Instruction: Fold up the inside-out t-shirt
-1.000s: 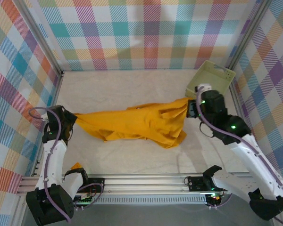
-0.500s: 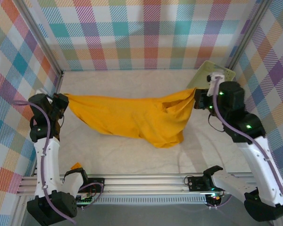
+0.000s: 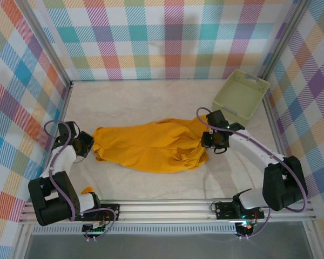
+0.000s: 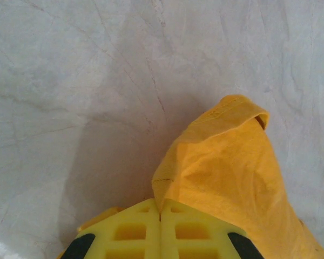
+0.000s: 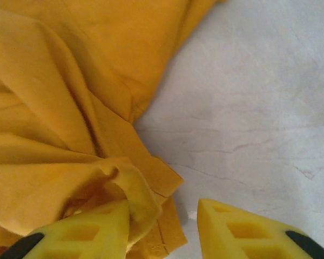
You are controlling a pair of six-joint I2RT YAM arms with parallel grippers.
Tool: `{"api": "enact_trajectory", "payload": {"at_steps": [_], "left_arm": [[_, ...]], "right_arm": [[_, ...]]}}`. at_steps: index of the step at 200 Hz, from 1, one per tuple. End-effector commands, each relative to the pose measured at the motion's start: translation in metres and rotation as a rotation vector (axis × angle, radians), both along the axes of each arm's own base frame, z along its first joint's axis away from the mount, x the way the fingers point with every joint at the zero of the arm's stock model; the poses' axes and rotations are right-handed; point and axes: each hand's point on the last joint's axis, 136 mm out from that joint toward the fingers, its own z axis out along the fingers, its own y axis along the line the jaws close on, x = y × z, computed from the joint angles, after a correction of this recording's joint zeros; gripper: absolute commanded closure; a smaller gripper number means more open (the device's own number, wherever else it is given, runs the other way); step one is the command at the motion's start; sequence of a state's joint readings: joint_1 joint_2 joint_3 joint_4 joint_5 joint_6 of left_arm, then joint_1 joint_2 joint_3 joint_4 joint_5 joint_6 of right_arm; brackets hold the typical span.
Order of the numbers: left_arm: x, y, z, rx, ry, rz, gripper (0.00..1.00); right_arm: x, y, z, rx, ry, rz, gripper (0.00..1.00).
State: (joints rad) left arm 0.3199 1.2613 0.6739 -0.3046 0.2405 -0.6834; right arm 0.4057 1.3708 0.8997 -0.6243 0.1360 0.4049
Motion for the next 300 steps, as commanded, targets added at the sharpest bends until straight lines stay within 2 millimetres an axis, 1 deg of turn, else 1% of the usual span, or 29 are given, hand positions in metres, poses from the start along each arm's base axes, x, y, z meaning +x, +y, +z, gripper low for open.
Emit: {"api": "enact_trajectory", "payload": {"at_steps": [1, 9, 26, 38, 47, 71, 83, 93, 98, 117, 142, 172, 186, 207, 227, 260, 263, 268, 300], "left_arm": [[0.008, -0.003, -0.004, -0.008, -0.031, -0.036, 1.00], [0.007, -0.005, -0.005, -0.008, -0.032, -0.042, 1.00], [0.004, -0.008, -0.005, 0.005, -0.030, -0.047, 1.00], [0.002, -0.008, -0.003, 0.022, -0.030, -0.042, 1.00], [0.000, -0.006, -0.001, 0.036, -0.030, -0.037, 1.00], [-0.003, -0.003, 0.006, 0.061, -0.044, -0.025, 1.00], [-0.002, -0.001, 0.010, 0.070, -0.056, -0.023, 1.00], [-0.002, -0.001, 0.012, 0.075, -0.063, -0.023, 1.00], [-0.007, -0.002, 0.009, 0.067, -0.036, -0.024, 1.00], [-0.008, -0.003, 0.009, 0.068, -0.033, -0.026, 1.00], [-0.009, -0.003, 0.007, 0.067, -0.029, -0.027, 1.00], [-0.008, -0.003, 0.006, 0.069, -0.029, -0.028, 1.00], [-0.008, -0.003, 0.005, 0.070, -0.028, -0.029, 1.00], [-0.007, -0.003, 0.005, 0.067, -0.027, -0.030, 1.00], [-0.008, -0.002, 0.004, 0.068, -0.027, -0.028, 1.00], [-0.008, -0.002, 0.004, 0.071, -0.026, -0.026, 1.00], [-0.007, -0.009, 0.005, 0.070, -0.027, -0.050, 1.00], [-0.007, -0.010, 0.004, 0.071, -0.026, -0.052, 1.00], [-0.006, -0.010, 0.004, 0.073, -0.026, -0.052, 1.00]], "right_arm": [[-0.004, -0.003, 0.021, 0.003, -0.084, -0.014, 0.52], [-0.009, -0.001, 0.029, -0.008, -0.098, 0.003, 0.50], [-0.020, 0.002, 0.041, -0.056, -0.111, 0.017, 0.48], [-0.027, 0.010, 0.045, -0.074, -0.118, 0.036, 0.49], [-0.031, 0.020, 0.046, -0.060, -0.118, 0.053, 0.50], [-0.034, 0.051, 0.041, -0.007, -0.099, 0.088, 0.52], [-0.033, 0.062, 0.035, -0.001, -0.080, 0.091, 0.54], [-0.030, 0.066, 0.030, -0.015, -0.065, 0.079, 0.55], [-0.028, 0.066, 0.026, -0.028, -0.053, 0.072, 0.56], [-0.021, 0.071, 0.017, -0.046, -0.045, 0.063, 0.59], [-0.015, 0.071, 0.006, -0.088, -0.026, 0.046, 0.61], [-0.015, 0.061, -0.010, -0.163, 0.006, 0.016, 0.61], [-0.015, 0.060, -0.016, -0.172, 0.013, 0.016, 0.60], [-0.015, 0.060, -0.019, -0.175, 0.018, 0.014, 0.62], [-0.016, 0.056, -0.016, -0.183, 0.010, 0.009, 0.67], [-0.020, 0.050, -0.014, -0.194, 0.007, 0.004, 0.78], [-0.021, 0.049, -0.014, -0.195, 0.007, 0.004, 0.79], [-0.022, 0.049, -0.015, -0.197, 0.007, 0.004, 0.81], [-0.025, 0.044, -0.010, -0.197, -0.006, 0.000, 0.96]]}}
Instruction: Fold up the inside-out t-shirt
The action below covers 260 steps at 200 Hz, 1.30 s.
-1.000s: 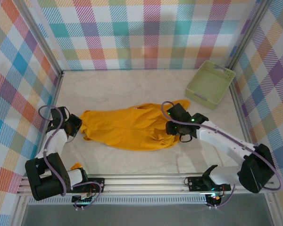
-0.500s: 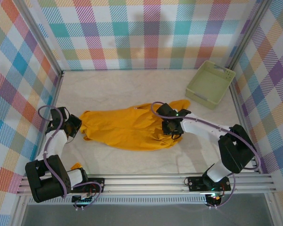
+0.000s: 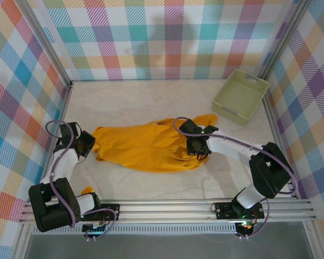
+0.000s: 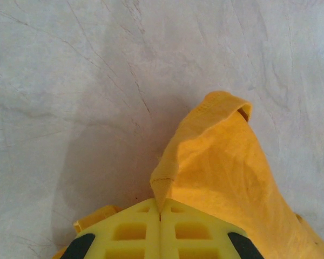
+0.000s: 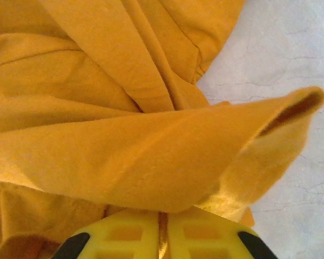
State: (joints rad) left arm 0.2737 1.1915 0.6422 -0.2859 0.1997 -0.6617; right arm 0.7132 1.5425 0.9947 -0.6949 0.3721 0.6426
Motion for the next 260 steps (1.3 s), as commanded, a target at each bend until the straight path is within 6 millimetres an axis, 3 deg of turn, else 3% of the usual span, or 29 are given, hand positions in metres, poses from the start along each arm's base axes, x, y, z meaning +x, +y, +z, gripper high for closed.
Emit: {"api": "enact_trajectory", "payload": {"at_steps": [1, 20, 36, 69, 90, 117, 136, 152, 164, 176, 201, 229, 244, 260], "left_arm": [[-0.005, -0.002, -0.006, 0.012, 0.021, -0.012, 1.00], [-0.005, -0.001, -0.005, 0.013, 0.021, -0.013, 1.00], [-0.004, -0.001, -0.002, 0.018, 0.019, -0.013, 1.00], [0.001, 0.000, 0.016, 0.025, -0.030, -0.015, 1.00], [0.008, 0.001, 0.044, 0.036, -0.110, -0.010, 1.00], [0.013, 0.002, 0.098, 0.059, -0.269, 0.012, 1.00], [0.010, 0.004, 0.135, 0.089, -0.382, 0.034, 1.00], [0.001, 0.006, 0.152, 0.117, -0.438, 0.053, 1.00], [-0.004, 0.005, 0.154, 0.126, -0.454, 0.048, 1.00], [-0.007, 0.003, 0.145, 0.127, -0.442, 0.040, 1.00], [-0.013, -0.005, 0.096, 0.083, -0.323, 0.005, 1.00], [-0.029, -0.012, 0.031, 0.034, -0.156, -0.018, 1.00], [-0.037, -0.014, 0.008, 0.029, -0.101, -0.024, 1.00], [-0.046, -0.012, -0.008, 0.035, -0.056, -0.012, 1.00]], "right_arm": [[-0.006, -0.009, 0.008, -0.013, -0.020, -0.008, 0.96], [-0.008, -0.014, 0.020, -0.010, -0.043, -0.012, 1.00], [-0.010, -0.023, 0.041, -0.013, -0.094, -0.008, 1.00], [-0.011, -0.041, 0.120, 0.047, -0.273, 0.026, 1.00], [-0.009, -0.055, 0.181, 0.134, -0.404, 0.036, 1.00], [-0.002, -0.072, 0.248, 0.204, -0.550, 0.027, 1.00], [0.000, -0.081, 0.286, 0.230, -0.629, 0.021, 1.00], [0.000, -0.082, 0.300, 0.253, -0.653, 0.029, 1.00], [0.001, -0.080, 0.295, 0.252, -0.631, 0.033, 1.00], [0.002, -0.077, 0.273, 0.248, -0.574, 0.027, 1.00], [-0.003, -0.068, 0.192, 0.250, -0.381, 0.010, 1.00], [-0.028, -0.055, 0.089, 0.309, -0.127, -0.033, 1.00], [-0.041, -0.048, 0.049, 0.350, -0.028, -0.055, 1.00], [-0.050, -0.044, 0.021, 0.371, 0.040, -0.079, 1.00]]}}
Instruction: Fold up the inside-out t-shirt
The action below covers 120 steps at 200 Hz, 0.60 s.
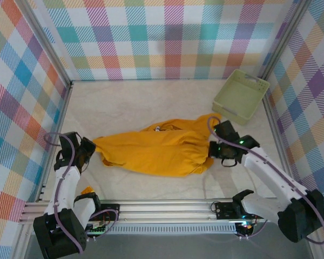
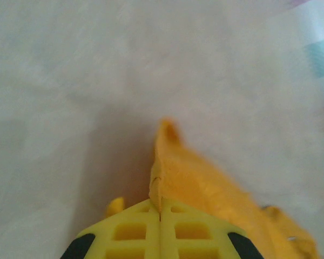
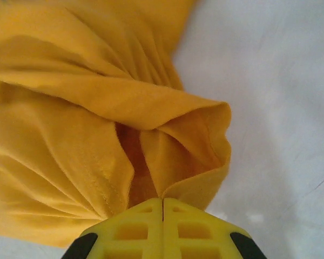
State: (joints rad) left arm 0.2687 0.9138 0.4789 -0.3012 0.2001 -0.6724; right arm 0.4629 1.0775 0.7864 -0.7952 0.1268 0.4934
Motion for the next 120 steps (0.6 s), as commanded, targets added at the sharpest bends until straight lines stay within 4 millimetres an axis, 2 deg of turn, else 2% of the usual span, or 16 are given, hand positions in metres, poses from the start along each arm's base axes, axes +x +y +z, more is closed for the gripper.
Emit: {"api": "enact_trajectory", "payload": {"at_steps": [1, 9, 22, 39, 54, 79, 120], "left_arm": [[-0.010, -0.001, -0.016, 0.017, 0.041, -0.013, 1.00], [-0.012, 0.000, -0.019, 0.022, 0.050, -0.010, 1.00], [-0.015, 0.001, -0.022, 0.028, 0.062, -0.006, 1.00], [-0.017, 0.003, -0.020, 0.042, 0.062, -0.001, 1.00], [-0.018, 0.004, -0.019, 0.049, 0.060, 0.004, 0.99], [-0.019, 0.006, -0.017, 0.058, 0.055, 0.011, 0.98], [-0.018, 0.005, -0.017, 0.057, 0.057, 0.007, 0.97]], "right_arm": [[-0.005, 0.020, -0.019, 0.144, 0.054, -0.043, 1.00], [-0.008, 0.020, -0.027, 0.144, 0.079, -0.051, 0.96], [-0.009, 0.019, -0.029, 0.136, 0.088, -0.053, 0.83], [-0.008, 0.013, -0.021, 0.114, 0.057, -0.060, 0.69], [-0.008, 0.005, -0.012, 0.087, 0.024, -0.076, 0.61], [-0.009, -0.008, -0.010, 0.044, 0.008, -0.113, 0.57], [-0.008, -0.016, -0.019, 0.015, 0.031, -0.178, 0.60]]}}
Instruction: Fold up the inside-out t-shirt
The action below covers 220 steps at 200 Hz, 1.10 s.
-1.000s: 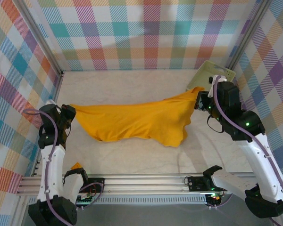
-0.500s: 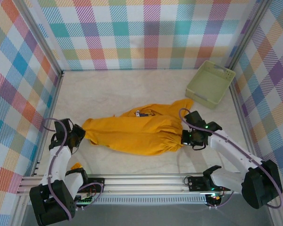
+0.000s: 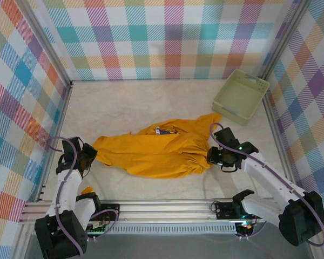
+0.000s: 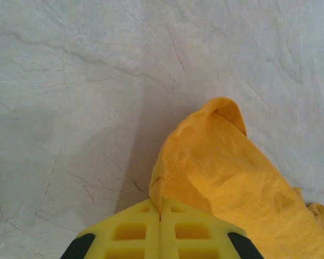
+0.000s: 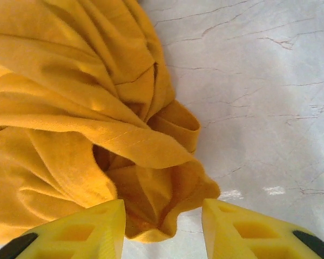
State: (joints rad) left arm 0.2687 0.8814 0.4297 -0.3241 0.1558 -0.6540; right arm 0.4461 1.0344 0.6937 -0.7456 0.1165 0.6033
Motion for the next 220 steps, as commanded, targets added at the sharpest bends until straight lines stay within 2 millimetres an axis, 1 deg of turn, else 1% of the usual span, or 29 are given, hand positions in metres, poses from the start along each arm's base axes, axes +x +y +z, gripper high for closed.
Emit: {"api": "enact_trajectory", "payload": {"at_steps": [1, 29, 52, 82, 100, 111, 131, 145, 154, 164, 173, 182, 194, 198, 202, 212, 213, 220], "left_arm": [[-0.003, 0.002, 0.000, 0.023, 0.010, -0.009, 0.97], [-0.003, 0.002, 0.001, 0.025, 0.009, -0.009, 0.97], [-0.002, 0.002, -0.001, 0.022, 0.008, -0.007, 0.97], [-0.001, 0.002, 0.000, 0.019, 0.008, -0.010, 0.97], [0.000, 0.001, 0.002, 0.018, 0.002, -0.011, 0.97], [0.000, 0.001, 0.001, 0.018, 0.005, -0.012, 0.97], [-0.001, 0.001, 0.000, 0.019, 0.007, -0.011, 0.97], [-0.001, 0.002, 0.001, 0.020, 0.006, -0.012, 0.97], [0.001, 0.001, 0.002, 0.019, 0.002, -0.013, 0.97], [0.003, 0.001, 0.006, 0.018, -0.006, -0.016, 0.97], [0.006, 0.003, 0.013, 0.023, -0.015, -0.014, 0.97], [0.010, 0.004, 0.024, 0.028, -0.036, -0.015, 0.98], [0.020, 0.005, 0.048, 0.035, -0.093, -0.017, 0.99], [0.023, 0.006, 0.057, 0.038, -0.113, -0.014, 0.99], [0.026, 0.007, 0.065, 0.042, -0.133, -0.014, 0.99], [0.035, 0.010, 0.095, 0.057, -0.202, -0.007, 1.00], [0.036, 0.010, 0.098, 0.059, -0.209, -0.007, 1.00], [0.041, 0.012, 0.120, 0.070, -0.264, -0.001, 1.00]], "right_arm": [[0.000, -0.010, -0.001, -0.035, 0.017, -0.064, 0.60], [-0.007, -0.013, -0.010, -0.038, 0.049, -0.090, 0.62], [-0.009, -0.020, -0.019, -0.072, 0.061, -0.118, 0.60], [-0.002, -0.019, -0.026, -0.082, 0.063, -0.112, 0.60], [0.003, -0.016, -0.030, -0.073, 0.066, -0.108, 0.63], [0.006, -0.013, -0.031, -0.064, 0.062, -0.103, 0.67], [0.009, -0.012, -0.029, -0.062, 0.053, -0.093, 0.83], [0.009, -0.017, -0.024, -0.089, 0.046, -0.098, 0.94], [0.008, -0.022, -0.019, -0.113, 0.036, -0.102, 1.00], [0.009, -0.028, -0.009, -0.141, 0.013, -0.103, 1.00], [0.010, -0.035, 0.003, -0.176, -0.015, -0.105, 1.00], [0.016, -0.044, 0.026, -0.222, -0.066, -0.110, 1.00], [0.026, -0.055, 0.068, -0.278, -0.163, -0.114, 1.00], [0.031, -0.058, 0.085, -0.292, -0.205, -0.114, 1.00], [0.035, -0.061, 0.105, -0.304, -0.246, -0.115, 1.00], [0.044, -0.067, 0.153, -0.334, -0.350, -0.121, 1.00], [0.045, -0.068, 0.155, -0.340, -0.354, -0.120, 1.00], [0.051, -0.072, 0.192, -0.354, -0.432, -0.128, 1.00]]}}
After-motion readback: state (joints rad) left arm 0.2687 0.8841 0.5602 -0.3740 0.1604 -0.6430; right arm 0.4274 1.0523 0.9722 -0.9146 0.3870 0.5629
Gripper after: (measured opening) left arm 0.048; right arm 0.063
